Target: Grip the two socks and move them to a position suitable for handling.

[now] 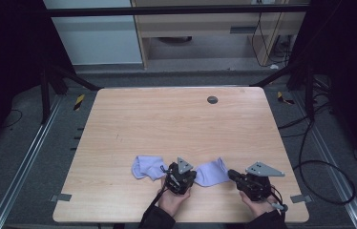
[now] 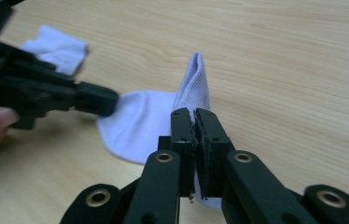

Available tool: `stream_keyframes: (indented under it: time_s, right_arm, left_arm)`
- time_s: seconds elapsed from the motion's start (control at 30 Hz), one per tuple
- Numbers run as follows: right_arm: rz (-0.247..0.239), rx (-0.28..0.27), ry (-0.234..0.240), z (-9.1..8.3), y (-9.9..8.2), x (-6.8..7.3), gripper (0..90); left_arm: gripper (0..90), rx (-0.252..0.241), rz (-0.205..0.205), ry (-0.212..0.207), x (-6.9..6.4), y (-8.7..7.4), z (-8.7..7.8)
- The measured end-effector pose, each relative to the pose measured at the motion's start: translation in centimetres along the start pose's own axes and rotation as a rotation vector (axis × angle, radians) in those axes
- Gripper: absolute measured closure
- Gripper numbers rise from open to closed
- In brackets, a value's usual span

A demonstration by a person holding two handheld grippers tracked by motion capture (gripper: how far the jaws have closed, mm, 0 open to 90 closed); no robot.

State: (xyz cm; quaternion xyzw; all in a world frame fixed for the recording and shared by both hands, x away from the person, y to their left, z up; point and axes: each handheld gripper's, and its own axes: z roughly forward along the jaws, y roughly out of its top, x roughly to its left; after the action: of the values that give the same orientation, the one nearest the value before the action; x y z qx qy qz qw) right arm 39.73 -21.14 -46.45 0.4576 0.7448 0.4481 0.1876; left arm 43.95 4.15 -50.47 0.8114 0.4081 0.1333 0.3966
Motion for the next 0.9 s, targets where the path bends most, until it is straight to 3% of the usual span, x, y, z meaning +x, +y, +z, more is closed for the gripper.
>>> stream_keyframes:
  time_s: [0.4,0.57,0.7,0.9]
  right_arm:
    - [0.020,0.050,-0.135,1.7,0.2,-2.8,85.3]
    - [0.005,0.049,-0.200,1.5,0.0,-3.6,75.3]
    - [0.004,0.028,-0.205,0.9,0.0,-4.2,72.1]
    - [0.014,0.110,-0.177,2.1,-0.5,-4.8,69.5]
  left_arm:
    - [87.5,-0.003,-0.001,0.004,0.0,0.0,0.0]
    - [78.3,-0.012,-0.020,0.010,0.1,0.0,-0.2]
    - [73.4,-0.020,-0.023,0.015,0.3,-0.2,-0.5]
    - [73.7,-0.017,-0.047,0.003,0.6,-0.3,-0.4]
